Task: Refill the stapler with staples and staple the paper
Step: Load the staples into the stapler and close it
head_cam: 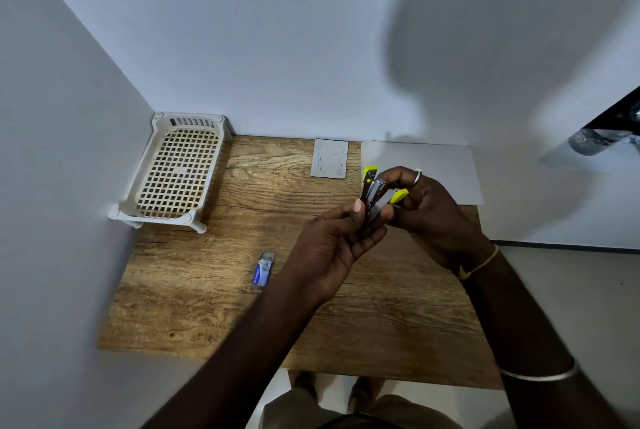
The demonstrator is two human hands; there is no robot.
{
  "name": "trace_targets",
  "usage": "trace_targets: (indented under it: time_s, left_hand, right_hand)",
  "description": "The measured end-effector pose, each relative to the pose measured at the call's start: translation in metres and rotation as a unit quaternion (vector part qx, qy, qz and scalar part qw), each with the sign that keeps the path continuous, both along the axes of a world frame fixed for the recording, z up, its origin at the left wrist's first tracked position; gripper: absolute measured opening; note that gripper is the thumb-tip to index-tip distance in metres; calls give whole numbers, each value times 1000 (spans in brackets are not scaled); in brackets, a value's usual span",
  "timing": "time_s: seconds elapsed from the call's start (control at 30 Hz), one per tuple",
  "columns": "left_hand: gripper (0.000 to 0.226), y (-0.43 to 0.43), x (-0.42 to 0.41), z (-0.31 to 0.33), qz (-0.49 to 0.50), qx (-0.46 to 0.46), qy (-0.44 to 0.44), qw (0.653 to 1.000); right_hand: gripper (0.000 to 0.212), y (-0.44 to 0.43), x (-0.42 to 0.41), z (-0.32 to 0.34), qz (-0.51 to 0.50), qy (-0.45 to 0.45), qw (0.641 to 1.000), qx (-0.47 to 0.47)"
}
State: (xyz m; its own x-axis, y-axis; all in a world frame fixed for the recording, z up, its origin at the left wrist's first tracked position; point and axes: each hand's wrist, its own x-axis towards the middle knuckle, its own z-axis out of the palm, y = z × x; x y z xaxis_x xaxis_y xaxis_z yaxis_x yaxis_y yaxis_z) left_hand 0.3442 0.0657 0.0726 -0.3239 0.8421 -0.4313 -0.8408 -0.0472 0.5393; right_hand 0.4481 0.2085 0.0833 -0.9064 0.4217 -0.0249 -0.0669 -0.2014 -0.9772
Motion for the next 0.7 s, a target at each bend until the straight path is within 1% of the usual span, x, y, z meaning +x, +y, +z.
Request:
trace_targets:
  time_s: [0.13,0.23,0.3,0.37,0.5,0.6,0.7]
  left_hand:
    - [38,0,3,1,-18,-21,53,998]
    - [35,-1,5,2,-20,-30,106,994]
    - [33,-1,5,2,-21,-29,124,992]
    - [32,0,5,2,-20,-27,128,991]
    - [28,1,4,0,-18,-17,128,991]
    - [28,1,3,-1,-21,5,123,992]
    - [27,1,2,-2,-21,26,110,993]
  right_hand:
    - [25,-1,2,0,-14,2,1000,11]
    - [23,-4,3,1,-57,4,998,26]
    - [21,-7,3,2,-76,10,997,33]
    - [21,-10,2,2,-92,15,995,39]
    - [28,-16,2,1,-120,24,992,38]
    - [28,-16,2,1,-121,25,992,27]
    - [33,-15,2,3,-113,18,993,23]
